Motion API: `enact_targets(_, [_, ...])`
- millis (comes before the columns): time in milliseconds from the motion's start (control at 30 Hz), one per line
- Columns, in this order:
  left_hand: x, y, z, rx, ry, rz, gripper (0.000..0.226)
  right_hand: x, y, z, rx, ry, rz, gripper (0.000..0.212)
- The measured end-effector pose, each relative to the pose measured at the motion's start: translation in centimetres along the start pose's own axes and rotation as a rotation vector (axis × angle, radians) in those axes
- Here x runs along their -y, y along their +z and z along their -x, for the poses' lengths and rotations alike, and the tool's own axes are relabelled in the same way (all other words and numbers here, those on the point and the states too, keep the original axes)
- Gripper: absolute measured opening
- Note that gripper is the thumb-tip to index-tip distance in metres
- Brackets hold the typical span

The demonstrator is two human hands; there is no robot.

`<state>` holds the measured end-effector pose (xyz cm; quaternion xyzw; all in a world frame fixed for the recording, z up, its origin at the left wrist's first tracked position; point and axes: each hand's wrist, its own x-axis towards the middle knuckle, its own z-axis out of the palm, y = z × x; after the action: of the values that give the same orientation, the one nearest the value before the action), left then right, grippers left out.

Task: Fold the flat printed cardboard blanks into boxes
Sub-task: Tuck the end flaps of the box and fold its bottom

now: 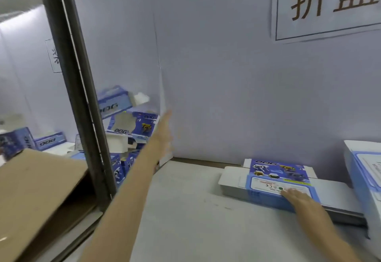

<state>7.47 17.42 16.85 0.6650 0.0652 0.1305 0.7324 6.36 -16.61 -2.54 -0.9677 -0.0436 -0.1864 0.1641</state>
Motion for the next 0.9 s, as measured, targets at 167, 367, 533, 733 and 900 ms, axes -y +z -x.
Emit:
enact_targets(167, [11.2, 7.7, 3.0, 0.302, 0.403, -0.823, 0.032, 1.1, -1.2, 1.2, -0.048, -0.068, -0.086, 0.031])
enact_targets(367, [17.7, 13.8, 6.3, 0.568, 0.713, -1.372, 0.053, 1.4, -3.2, 2.6, -0.222, -0.386, 0.0, 0.047])
enact_targets(533, [15.6, 12.1, 6.5, 0.116, 0.774, -1.058, 0.036, 3.2, -5.5, 2.8, -0.461, -0.452, 0.013, 0.049])
enact_targets(733, [7.5, 9.8, 7.5, -0.243, 0.756, -0.364, 0.009, 5.7, -10.8, 3.2, -0.604, -0.085, -0.522, 0.065])
enact_targets(900, [6.1, 10.5, 11.1, 0.2, 0.354, 0.058, 0.021, 5.0, -14.0, 5.0, -0.351, 0.158, -0.996, 0.044])
